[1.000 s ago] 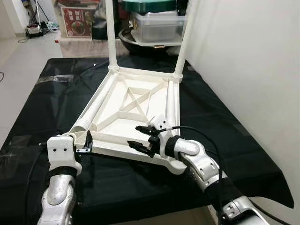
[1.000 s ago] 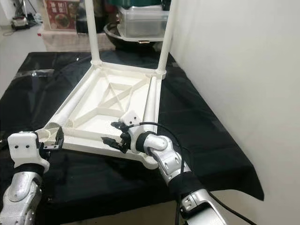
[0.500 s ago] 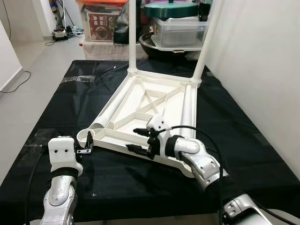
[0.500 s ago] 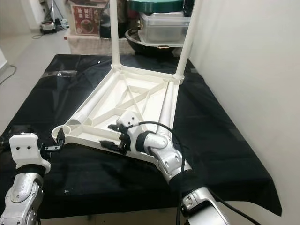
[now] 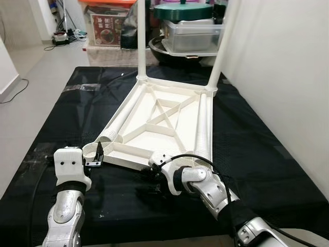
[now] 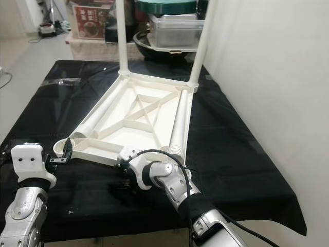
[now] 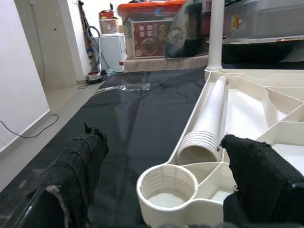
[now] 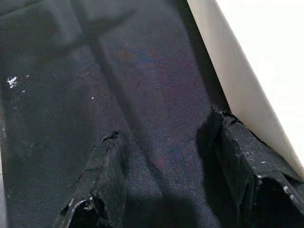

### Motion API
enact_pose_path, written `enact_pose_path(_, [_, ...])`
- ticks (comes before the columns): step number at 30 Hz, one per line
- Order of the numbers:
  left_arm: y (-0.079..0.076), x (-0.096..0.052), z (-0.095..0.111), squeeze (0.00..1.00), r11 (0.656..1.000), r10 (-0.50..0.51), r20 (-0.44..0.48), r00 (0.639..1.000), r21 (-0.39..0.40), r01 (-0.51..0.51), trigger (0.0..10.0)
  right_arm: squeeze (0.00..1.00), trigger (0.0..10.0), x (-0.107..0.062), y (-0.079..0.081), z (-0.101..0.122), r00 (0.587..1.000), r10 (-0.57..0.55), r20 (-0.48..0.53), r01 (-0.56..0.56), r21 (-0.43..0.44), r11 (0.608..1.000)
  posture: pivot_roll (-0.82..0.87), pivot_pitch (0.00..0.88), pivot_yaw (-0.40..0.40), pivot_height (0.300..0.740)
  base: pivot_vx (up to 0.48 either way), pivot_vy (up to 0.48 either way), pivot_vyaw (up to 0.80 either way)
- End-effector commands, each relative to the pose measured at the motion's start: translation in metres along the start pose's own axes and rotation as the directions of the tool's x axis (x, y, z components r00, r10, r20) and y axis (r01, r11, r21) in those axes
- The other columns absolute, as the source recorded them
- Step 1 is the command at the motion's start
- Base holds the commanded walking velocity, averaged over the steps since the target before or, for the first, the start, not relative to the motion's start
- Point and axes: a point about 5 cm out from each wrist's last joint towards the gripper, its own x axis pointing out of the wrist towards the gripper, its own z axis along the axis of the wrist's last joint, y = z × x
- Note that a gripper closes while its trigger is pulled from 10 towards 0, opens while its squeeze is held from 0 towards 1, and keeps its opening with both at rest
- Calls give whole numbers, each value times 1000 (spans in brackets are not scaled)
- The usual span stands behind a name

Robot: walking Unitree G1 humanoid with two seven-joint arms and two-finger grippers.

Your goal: Building children table

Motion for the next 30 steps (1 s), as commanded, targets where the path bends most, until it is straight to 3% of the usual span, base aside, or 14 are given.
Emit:
enact_pose_path(1, [0,0,-5,0,1000,-8,-25,1000,15,8,10000,0,10000,-2,-9,-5,996,-58,-62,59,6,998,59,0,-79,740,0,0,0])
enact_pose_path(5, [0,0,-4,0,1000,-9,-23,1000,14,9,10000,0,10000,-2,-15,-3,993,-102,-54,103,18,994,62,0,-81,740,0,0,0])
enact_pose_path(6, [-1,0,-4,0,1000,-10,-22,1000,14,10,10000,0,10000,-4,-17,4,994,-109,-15,109,13,994,63,0,-81,740,0,0,0])
enact_pose_path(7, [-1,-1,-4,0,1000,-14,-22,1000,12,15,10000,0,10000,-6,-18,19,992,-94,86,87,75,993,60,0,-80,740,0,0,0])
enact_pose_path(8, [-1,-1,-4,0,1000,-14,-22,1000,12,15,10000,0,10000,-6,-18,19,992,-94,86,87,75,993,60,0,-80,740,0,0,0])
enact_pose_path(9, [-2,-2,-4,0,1000,-18,-23,1000,11,18,10000,0,10000,-11,-18,35,976,-74,205,53,103,993,59,0,-78,740,0,0,0])
enact_pose_path(14, [-5,-1,-4,0,999,-32,-19,999,2,32,10000,0,10000,-22,-20,51,941,-66,333,23,130,991,59,0,-78,740,0,0,0])
enact_pose_path(17, [-6,-1,-4,0,999,-37,-17,999,-1,37,10000,0,10000,-23,-20,49,940,-63,335,21,130,991,59,0,-78,740,0,0,0])
enact_pose_path(22, [-8,1,-5,0,999,-48,-16,999,-1,48,10000,0,10000,-16,-26,24,980,-122,154,103,127,987,48,0,-71,740,0,0,0])
enact_pose_path(29, [-7,1,-5,0,999,-43,-16,999,1,43,10000,0,10000,-13,-32,2,986,-165,-5,163,189,968,56,0,-80,740,0,0,0])
enact_pose_path(30, [-7,1,-5,0,999,-42,-16,999,2,42,10000,0,8471,-13,-31,-2,987,-157,-29,159,188,969,58,0,-82,740,0,0,0])
